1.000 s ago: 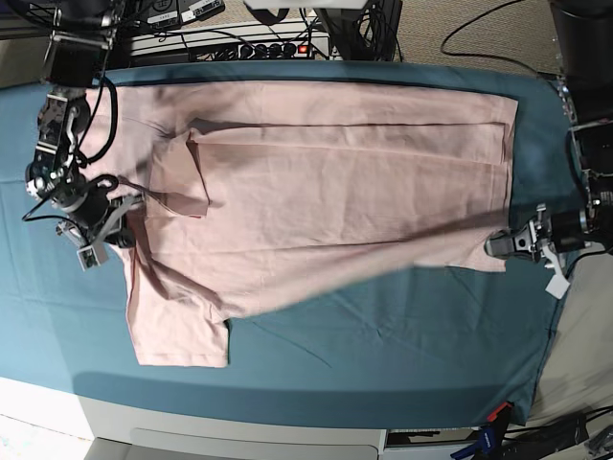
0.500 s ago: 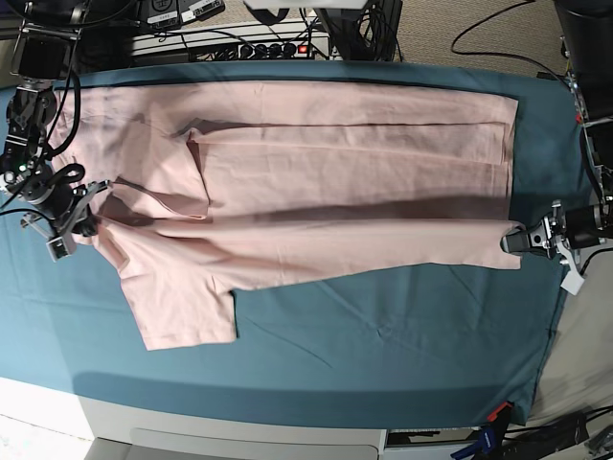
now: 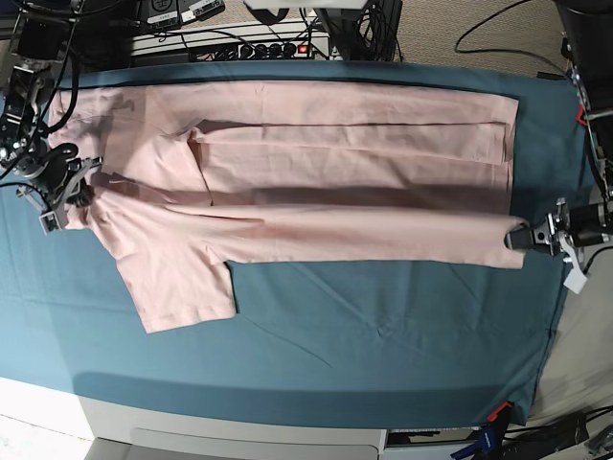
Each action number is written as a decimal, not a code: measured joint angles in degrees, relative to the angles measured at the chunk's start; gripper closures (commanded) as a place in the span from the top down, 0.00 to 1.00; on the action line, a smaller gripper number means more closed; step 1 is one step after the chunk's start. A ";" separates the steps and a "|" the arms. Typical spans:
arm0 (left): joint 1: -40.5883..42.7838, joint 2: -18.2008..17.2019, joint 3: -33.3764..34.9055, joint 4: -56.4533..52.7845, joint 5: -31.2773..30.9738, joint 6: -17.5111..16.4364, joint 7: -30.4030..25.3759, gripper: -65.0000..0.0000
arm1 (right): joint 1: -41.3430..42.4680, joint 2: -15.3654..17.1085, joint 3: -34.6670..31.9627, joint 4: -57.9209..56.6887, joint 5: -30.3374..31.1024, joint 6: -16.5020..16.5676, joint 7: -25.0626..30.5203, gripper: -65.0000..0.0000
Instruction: Fold the T-shirt properly
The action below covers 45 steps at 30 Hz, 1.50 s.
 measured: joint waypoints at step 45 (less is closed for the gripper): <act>9.16 -1.88 0.13 6.93 -0.07 0.02 0.02 0.30 | 14.62 -4.39 5.73 -0.79 10.75 -4.83 -13.70 0.42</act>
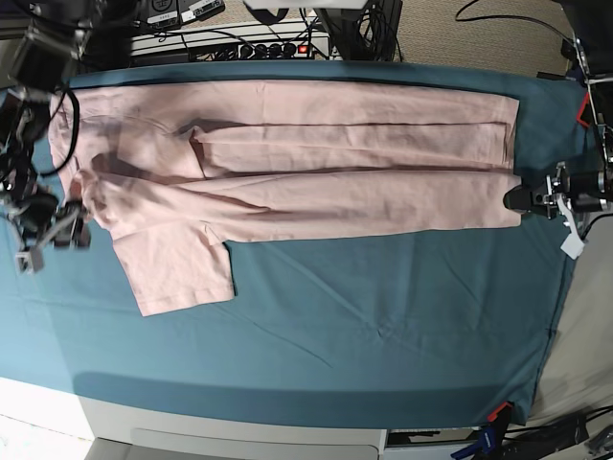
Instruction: Fold the T-shirt properly
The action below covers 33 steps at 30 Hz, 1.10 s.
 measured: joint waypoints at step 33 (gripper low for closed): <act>-0.63 0.13 0.09 0.15 -0.09 0.00 -0.04 0.29 | 22.36 -11.04 0.68 -42.86 -13.62 1.42 15.74 0.00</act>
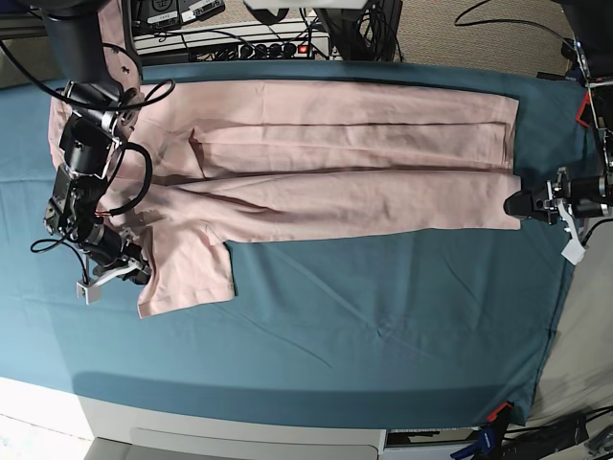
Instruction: Fold the T-shirt properly
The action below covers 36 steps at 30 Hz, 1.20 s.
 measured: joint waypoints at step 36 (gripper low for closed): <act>-0.15 0.07 0.00 -0.02 0.07 -0.02 0.00 0.28 | 6.80 0.20 7.52 -1.25 1.25 -8.20 -4.28 0.33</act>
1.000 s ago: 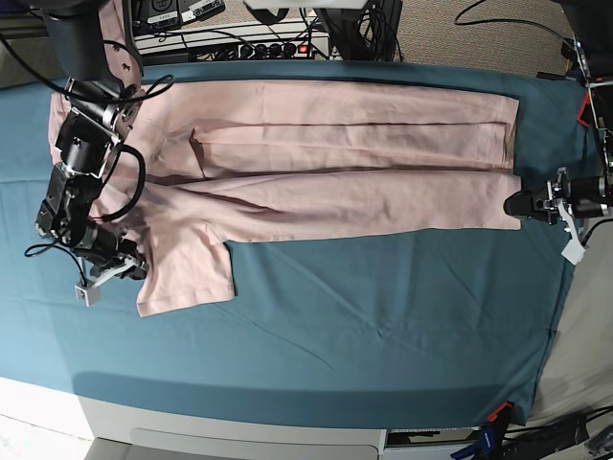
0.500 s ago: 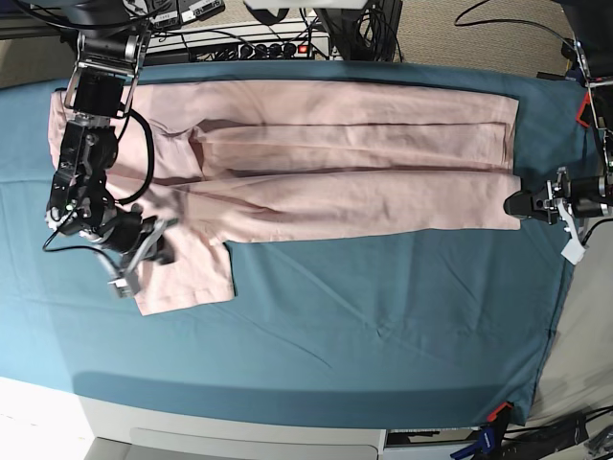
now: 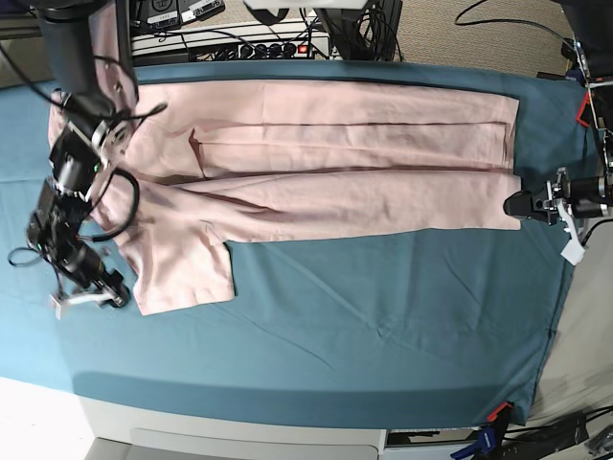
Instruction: Fold the T-shirt properly
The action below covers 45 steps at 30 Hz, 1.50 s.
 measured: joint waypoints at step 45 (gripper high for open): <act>-0.02 2.99 0.00 0.02 -0.07 0.00 0.00 0.28 | -4.24 -1.79 -6.88 -0.24 -5.57 1.70 6.12 0.00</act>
